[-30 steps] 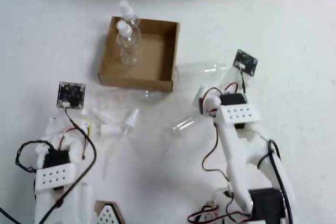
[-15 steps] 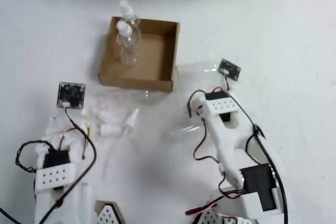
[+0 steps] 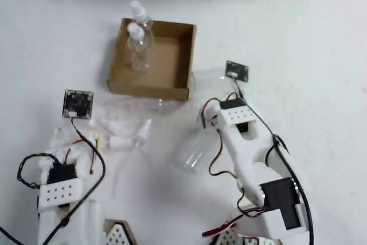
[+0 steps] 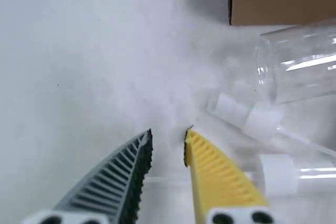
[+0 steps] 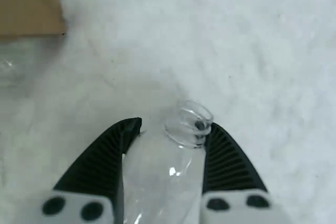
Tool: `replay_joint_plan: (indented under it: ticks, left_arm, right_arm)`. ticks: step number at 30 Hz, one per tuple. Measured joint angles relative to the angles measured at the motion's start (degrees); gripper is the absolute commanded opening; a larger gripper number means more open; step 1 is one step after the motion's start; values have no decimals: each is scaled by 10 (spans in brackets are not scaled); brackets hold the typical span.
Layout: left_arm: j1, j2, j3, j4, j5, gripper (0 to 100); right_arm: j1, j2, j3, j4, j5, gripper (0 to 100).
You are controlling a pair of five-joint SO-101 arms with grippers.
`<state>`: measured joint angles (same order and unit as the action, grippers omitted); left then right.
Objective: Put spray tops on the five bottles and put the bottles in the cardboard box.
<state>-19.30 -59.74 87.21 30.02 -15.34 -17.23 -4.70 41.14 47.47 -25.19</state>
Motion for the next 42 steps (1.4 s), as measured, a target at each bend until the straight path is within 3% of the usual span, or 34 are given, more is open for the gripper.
replay_joint_plan:
  ticks: [8,17,24,31,37,42]
  left_arm:
    - [0,0,0,0,0,113]
    - [0,0,0,0,0,113]
    - [0,0,0,0,0,113]
    - [0,0,0,0,0,113]
    - [0,0,0,0,0,113]
    - [0,0,0,0,0,113]
  right_arm:
    - [-77,-50,0,54,59,39]
    - [-78,-61,49,-6,64,381]
    - [-33,-107,50,0,64,325]
    - [18,-258,50,127,77,233]
    - [-35,-338,71,256,256,230]
    - [-110,-342,110,273,381,231]
